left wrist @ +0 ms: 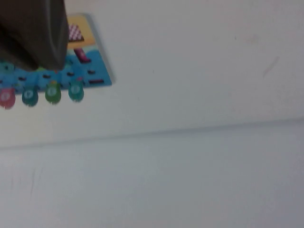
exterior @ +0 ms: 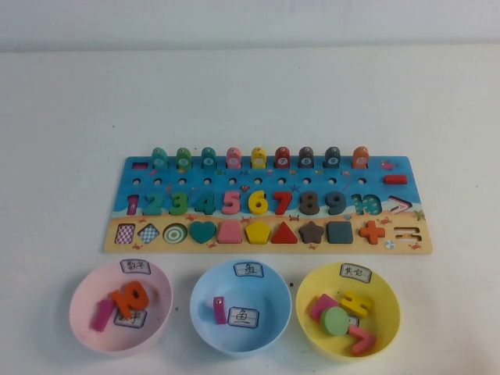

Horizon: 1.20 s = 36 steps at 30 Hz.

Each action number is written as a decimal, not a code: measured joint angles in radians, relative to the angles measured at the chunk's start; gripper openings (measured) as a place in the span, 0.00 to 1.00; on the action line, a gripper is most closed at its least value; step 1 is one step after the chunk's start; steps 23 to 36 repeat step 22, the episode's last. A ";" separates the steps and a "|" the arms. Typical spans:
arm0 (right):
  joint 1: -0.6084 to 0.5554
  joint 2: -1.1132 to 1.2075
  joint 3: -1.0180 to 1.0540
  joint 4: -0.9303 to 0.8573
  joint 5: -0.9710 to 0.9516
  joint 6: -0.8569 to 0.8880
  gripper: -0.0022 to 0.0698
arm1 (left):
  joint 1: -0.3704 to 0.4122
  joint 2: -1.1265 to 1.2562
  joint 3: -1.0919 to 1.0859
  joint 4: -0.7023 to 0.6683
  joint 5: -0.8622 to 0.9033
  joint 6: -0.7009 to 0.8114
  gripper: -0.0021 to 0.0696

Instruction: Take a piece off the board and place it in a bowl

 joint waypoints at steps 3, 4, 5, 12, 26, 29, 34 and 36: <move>0.000 0.000 0.000 0.000 0.000 0.000 0.01 | 0.000 0.000 0.000 0.002 0.093 0.000 0.02; 0.000 0.000 0.000 0.000 0.000 0.000 0.01 | 0.000 0.000 0.000 0.011 0.127 0.000 0.02; 0.000 0.000 0.000 0.000 0.000 0.000 0.01 | 0.000 0.000 0.000 0.011 0.164 0.000 0.02; 0.000 0.000 0.000 0.000 0.000 0.000 0.01 | 0.000 0.000 0.000 0.044 0.320 -0.006 0.02; 0.000 0.000 0.000 0.000 0.000 0.000 0.01 | 0.000 0.000 0.000 0.047 0.320 -0.006 0.02; 0.000 0.000 0.000 0.000 0.000 0.000 0.01 | 0.000 0.000 0.000 0.047 0.320 -0.006 0.02; 0.000 0.000 0.000 0.000 0.000 0.000 0.01 | 0.000 0.000 0.000 0.047 0.320 -0.006 0.02; 0.000 0.000 0.000 0.000 0.000 0.000 0.01 | 0.000 0.000 0.000 0.047 0.320 -0.006 0.02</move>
